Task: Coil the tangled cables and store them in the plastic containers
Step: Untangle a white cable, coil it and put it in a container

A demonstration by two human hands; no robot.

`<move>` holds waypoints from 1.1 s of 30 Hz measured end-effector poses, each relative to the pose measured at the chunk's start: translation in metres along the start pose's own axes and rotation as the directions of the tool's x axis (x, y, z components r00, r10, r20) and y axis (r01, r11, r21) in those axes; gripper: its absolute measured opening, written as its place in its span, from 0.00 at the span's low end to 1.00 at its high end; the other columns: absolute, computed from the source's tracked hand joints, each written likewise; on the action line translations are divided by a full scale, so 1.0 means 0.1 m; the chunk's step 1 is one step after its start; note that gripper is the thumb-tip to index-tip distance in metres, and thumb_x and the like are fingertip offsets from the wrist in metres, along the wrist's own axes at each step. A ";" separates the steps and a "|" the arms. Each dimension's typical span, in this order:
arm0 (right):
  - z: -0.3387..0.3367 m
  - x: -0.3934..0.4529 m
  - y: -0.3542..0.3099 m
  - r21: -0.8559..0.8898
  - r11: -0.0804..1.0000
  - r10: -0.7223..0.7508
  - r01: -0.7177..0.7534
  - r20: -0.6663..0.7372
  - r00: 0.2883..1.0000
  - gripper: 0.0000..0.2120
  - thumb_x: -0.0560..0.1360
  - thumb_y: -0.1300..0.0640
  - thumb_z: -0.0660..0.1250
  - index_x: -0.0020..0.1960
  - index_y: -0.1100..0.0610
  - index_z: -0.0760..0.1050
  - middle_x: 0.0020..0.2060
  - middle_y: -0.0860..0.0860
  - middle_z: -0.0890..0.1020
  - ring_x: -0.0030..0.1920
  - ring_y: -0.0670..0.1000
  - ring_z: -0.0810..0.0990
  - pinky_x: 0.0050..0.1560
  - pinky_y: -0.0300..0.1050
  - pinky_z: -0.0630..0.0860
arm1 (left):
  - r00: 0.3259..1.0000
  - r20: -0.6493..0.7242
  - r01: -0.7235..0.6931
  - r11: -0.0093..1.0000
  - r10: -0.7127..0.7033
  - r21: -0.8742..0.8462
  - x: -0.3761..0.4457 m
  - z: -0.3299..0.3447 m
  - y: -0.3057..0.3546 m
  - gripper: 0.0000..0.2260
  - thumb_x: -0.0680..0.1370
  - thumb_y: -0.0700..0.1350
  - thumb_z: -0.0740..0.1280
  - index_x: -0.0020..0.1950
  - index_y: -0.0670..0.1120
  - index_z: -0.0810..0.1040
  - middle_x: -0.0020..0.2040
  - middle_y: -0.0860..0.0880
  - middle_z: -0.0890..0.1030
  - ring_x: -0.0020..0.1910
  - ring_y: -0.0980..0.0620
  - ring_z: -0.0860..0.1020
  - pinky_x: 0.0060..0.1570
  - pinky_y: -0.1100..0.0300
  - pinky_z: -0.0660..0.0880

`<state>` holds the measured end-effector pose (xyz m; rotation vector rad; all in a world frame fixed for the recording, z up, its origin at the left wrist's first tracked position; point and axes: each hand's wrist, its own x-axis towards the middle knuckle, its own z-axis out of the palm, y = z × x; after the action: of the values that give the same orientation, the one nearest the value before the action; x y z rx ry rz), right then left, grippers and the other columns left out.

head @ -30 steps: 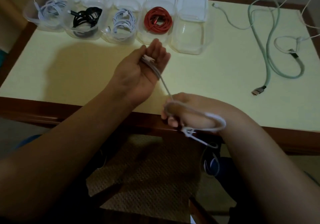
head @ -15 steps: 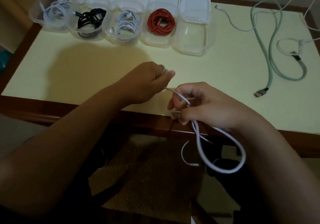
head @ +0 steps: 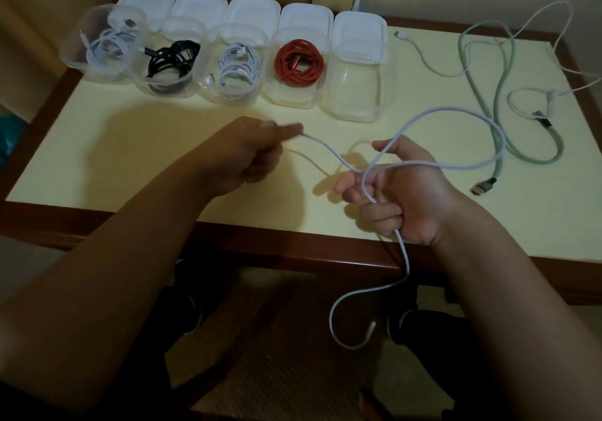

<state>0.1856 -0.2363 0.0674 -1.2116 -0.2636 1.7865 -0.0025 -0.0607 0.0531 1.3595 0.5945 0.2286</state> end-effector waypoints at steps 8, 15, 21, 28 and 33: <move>-0.20 0.07 0.03 0.292 0.907 -0.161 0.305 -0.428 0.889 0.07 0.73 0.60 0.57 0.37 0.52 0.64 0.31 0.45 0.58 0.26 0.45 0.52 0.20 0.37 0.52 | 0.923 -0.343 -0.085 0.779 -0.173 -0.621 0.13 -0.23 -0.04 0.23 0.84 0.55 0.62 0.30 0.51 0.61 0.26 0.53 0.57 0.24 0.55 0.57 0.24 0.60 0.53; -0.14 -0.08 0.01 -0.745 0.651 -0.656 0.146 -0.455 0.602 0.10 0.82 0.51 0.63 0.49 0.47 0.83 0.34 0.45 0.81 0.29 0.46 0.75 0.36 0.45 0.71 | 0.981 -0.169 -0.034 0.766 -0.099 -0.641 0.14 -0.05 0.00 0.25 0.85 0.55 0.58 0.28 0.52 0.62 0.24 0.54 0.58 0.23 0.55 0.58 0.22 0.62 0.55; -0.41 -0.15 -0.07 -0.795 0.607 -0.726 -0.012 -0.561 0.398 0.20 0.86 0.47 0.59 0.40 0.51 0.80 0.29 0.46 0.76 0.31 0.46 0.74 0.39 0.47 0.67 | 0.876 -0.454 -0.281 0.593 -0.163 -0.755 0.13 -0.41 0.01 0.23 0.85 0.53 0.58 0.30 0.51 0.63 0.25 0.54 0.59 0.23 0.55 0.59 0.22 0.62 0.58; -0.18 0.12 0.20 -0.880 0.309 -0.715 -0.361 -0.465 0.522 0.16 0.87 0.48 0.51 0.49 0.57 0.69 0.38 0.53 0.74 0.44 0.62 0.74 0.44 0.51 0.67 | 0.935 -0.331 -0.200 0.579 -0.129 -0.791 0.16 -0.07 -0.05 0.23 0.85 0.52 0.59 0.30 0.51 0.62 0.25 0.54 0.58 0.23 0.55 0.59 0.22 0.62 0.59; -0.29 0.06 0.14 -0.888 0.195 -0.804 -0.416 -0.388 0.451 0.12 0.83 0.49 0.61 0.55 0.56 0.77 0.48 0.56 0.80 0.47 0.63 0.79 0.43 0.51 0.72 | 0.941 -0.318 -0.189 0.608 -0.111 -0.771 0.14 -0.20 0.05 0.23 0.84 0.51 0.59 0.29 0.51 0.62 0.24 0.54 0.58 0.23 0.55 0.58 0.22 0.62 0.57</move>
<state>0.2006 -0.2478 0.0411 -2.6532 -1.0333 0.1227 -0.0010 -0.0359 0.0523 0.4371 0.6325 0.6942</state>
